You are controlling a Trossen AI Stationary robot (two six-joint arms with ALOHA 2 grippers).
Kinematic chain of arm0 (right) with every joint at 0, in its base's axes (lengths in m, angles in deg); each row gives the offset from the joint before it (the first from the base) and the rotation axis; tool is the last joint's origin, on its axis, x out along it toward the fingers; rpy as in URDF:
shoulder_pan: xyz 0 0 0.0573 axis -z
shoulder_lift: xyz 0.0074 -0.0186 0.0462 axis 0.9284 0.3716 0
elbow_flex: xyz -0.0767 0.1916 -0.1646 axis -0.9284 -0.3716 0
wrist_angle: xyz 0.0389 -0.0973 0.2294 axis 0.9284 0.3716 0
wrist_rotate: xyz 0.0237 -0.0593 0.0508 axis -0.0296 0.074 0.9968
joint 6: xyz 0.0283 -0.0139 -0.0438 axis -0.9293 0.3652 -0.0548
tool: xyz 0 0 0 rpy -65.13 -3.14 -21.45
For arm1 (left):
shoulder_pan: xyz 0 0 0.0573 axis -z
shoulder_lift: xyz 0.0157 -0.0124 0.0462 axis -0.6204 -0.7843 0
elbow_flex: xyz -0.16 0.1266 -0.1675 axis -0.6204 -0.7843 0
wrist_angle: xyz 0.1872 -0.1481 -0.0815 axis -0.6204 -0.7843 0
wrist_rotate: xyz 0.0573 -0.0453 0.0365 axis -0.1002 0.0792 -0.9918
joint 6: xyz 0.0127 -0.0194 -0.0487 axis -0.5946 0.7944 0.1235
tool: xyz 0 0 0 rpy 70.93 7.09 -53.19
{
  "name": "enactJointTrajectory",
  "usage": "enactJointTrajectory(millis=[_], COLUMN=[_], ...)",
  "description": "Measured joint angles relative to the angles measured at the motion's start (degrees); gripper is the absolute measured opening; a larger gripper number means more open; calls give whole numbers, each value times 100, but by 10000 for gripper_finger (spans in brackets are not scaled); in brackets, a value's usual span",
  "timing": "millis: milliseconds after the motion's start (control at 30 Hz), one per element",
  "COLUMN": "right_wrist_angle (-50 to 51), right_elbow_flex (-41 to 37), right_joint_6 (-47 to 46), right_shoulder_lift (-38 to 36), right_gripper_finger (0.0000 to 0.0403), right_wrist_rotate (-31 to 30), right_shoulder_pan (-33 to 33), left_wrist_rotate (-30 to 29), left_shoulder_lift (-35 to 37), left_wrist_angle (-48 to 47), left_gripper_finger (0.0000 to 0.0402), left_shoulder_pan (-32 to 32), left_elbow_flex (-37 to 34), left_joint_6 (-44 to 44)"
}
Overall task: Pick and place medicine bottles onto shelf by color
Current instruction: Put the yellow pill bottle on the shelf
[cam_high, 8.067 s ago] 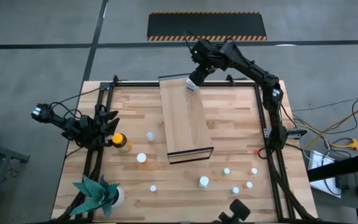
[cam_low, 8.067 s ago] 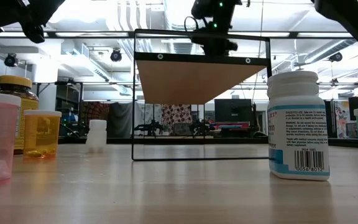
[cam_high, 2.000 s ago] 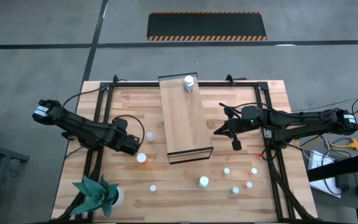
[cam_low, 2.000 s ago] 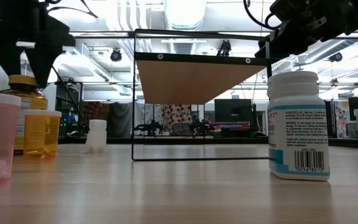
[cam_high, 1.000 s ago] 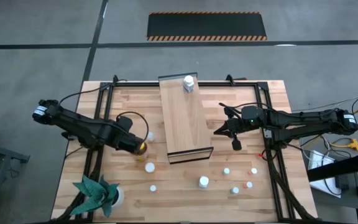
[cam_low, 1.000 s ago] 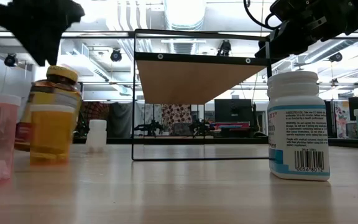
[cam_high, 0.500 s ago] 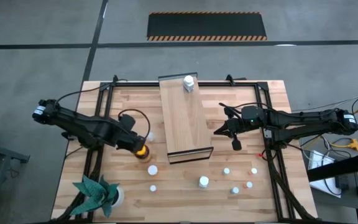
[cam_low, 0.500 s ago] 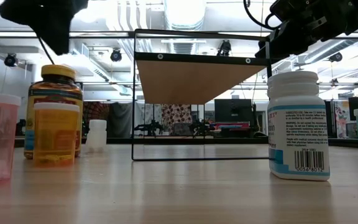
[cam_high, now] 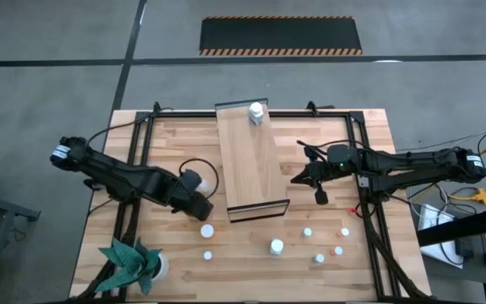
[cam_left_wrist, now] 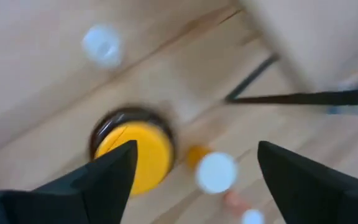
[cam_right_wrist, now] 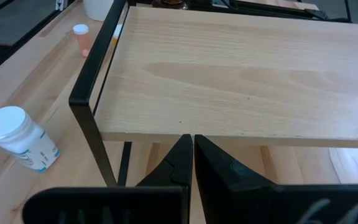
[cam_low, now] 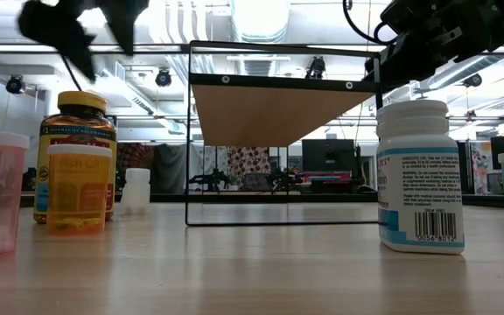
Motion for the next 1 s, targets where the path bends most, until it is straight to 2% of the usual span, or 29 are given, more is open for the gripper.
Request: enactJointTrajectory(millis=[167,533,667,900,1000], right_wrist_angle=[-4,-4,-4,-4,-4], right_elbow_flex=[-1,-1,-4,-4,-6], right_joint_6=[-87,-48,-14,-16,-16], right_shoulder_lift=[0,0,0,0,0], right_gripper_finger=[9,9,9,9,9], right_wrist_rotate=[0,0,0,0,0], right_shoulder_pan=[1,0,0,1,0], left_wrist_rotate=[369,46,-38,-43,-54], left_shoulder_lift=[-329,-634,-701,-917,-954], left_wrist_angle=[-849,-793,-769,-684,-691], left_gripper_finger=[329,322,291,206,196], left_shoulder_pan=[-3,-3,-6,-3,-1], left_elbow_flex=[-2,-4,-9,-12,0], left_joint_6=[559,516,512,286,225])
